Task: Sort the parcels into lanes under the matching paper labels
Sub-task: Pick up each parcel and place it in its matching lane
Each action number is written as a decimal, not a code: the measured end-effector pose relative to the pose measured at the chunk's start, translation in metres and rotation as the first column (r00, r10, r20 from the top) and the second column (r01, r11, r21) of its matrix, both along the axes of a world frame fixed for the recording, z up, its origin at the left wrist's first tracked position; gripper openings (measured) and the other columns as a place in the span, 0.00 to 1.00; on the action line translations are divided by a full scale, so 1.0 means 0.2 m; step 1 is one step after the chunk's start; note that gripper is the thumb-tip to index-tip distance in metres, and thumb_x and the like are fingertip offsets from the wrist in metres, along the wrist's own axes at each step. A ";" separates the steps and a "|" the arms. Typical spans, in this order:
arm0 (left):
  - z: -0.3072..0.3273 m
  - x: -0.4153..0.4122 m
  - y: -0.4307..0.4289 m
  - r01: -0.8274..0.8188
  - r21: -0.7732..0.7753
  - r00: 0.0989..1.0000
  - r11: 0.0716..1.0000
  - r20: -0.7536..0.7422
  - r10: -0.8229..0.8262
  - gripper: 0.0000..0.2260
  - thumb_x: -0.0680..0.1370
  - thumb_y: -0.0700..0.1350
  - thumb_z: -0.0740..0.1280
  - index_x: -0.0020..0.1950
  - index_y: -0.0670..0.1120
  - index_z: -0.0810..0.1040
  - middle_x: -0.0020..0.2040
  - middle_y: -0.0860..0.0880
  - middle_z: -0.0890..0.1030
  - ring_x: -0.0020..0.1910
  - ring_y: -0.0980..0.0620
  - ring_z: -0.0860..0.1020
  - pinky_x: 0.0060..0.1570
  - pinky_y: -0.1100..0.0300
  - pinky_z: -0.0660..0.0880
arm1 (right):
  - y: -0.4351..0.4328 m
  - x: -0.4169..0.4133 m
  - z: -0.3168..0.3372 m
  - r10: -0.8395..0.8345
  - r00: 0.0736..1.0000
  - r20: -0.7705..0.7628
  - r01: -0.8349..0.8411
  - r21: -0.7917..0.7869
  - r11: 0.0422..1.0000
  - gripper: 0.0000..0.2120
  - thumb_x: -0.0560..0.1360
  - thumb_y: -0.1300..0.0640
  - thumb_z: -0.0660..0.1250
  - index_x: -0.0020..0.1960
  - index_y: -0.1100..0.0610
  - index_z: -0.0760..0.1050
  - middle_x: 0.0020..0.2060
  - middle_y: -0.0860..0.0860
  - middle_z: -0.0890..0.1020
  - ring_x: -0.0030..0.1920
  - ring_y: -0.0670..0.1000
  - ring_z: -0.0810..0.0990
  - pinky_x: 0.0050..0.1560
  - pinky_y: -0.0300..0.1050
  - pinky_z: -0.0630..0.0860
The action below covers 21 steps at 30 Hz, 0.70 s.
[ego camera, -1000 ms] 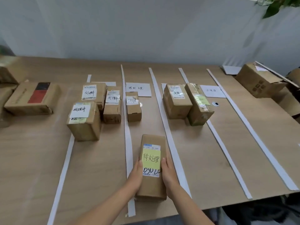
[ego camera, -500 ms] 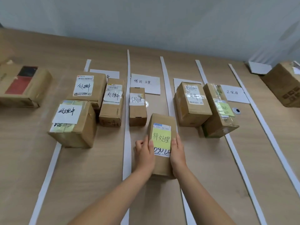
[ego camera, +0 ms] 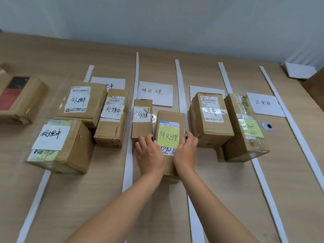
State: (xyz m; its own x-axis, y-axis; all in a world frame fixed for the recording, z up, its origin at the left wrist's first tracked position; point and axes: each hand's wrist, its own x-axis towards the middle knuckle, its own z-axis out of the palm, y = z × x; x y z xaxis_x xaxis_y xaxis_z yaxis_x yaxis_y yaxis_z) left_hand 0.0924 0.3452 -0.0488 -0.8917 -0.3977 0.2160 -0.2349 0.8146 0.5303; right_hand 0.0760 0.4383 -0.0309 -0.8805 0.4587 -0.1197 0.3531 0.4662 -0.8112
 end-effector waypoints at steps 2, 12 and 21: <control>0.00 -0.06 0.01 0.025 0.005 0.999 1.000 -0.020 -0.025 0.05 0.76 0.36 0.66 0.51 0.42 0.78 0.45 0.43 0.78 0.44 0.41 0.74 0.40 0.49 0.73 | 0.00 -0.06 -0.01 0.008 0.999 -0.042 -0.008 0.004 1.000 0.17 0.83 0.59 0.53 0.70 0.53 0.67 0.62 0.50 0.67 0.61 0.53 0.72 0.57 0.55 0.76; 0.01 -0.38 0.04 -0.009 -0.049 0.999 0.999 0.031 0.011 0.11 0.73 0.33 0.65 0.54 0.43 0.79 0.50 0.43 0.79 0.49 0.41 0.74 0.46 0.51 0.71 | 0.03 -0.40 -0.01 0.129 0.990 -0.065 -0.118 0.144 0.982 0.21 0.78 0.66 0.54 0.69 0.54 0.67 0.62 0.53 0.67 0.62 0.55 0.68 0.48 0.44 0.65; 0.00 -0.48 0.06 0.002 -0.079 0.995 0.997 0.100 0.006 0.11 0.75 0.35 0.65 0.57 0.43 0.77 0.53 0.44 0.78 0.52 0.43 0.75 0.51 0.51 0.73 | 0.05 -0.49 -0.02 0.153 0.987 -0.059 -0.140 0.180 0.974 0.22 0.78 0.66 0.54 0.70 0.53 0.66 0.61 0.54 0.67 0.60 0.55 0.68 0.49 0.47 0.66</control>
State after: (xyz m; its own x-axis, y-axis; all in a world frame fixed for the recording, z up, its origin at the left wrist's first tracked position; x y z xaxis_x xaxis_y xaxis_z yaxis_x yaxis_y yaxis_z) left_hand -0.0028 0.3568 -0.0484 -0.9095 -0.3852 0.1563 -0.2855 0.8521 0.4386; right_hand -0.0228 0.4476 -0.0341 -0.9430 0.3325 0.0167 0.2145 0.6450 -0.7335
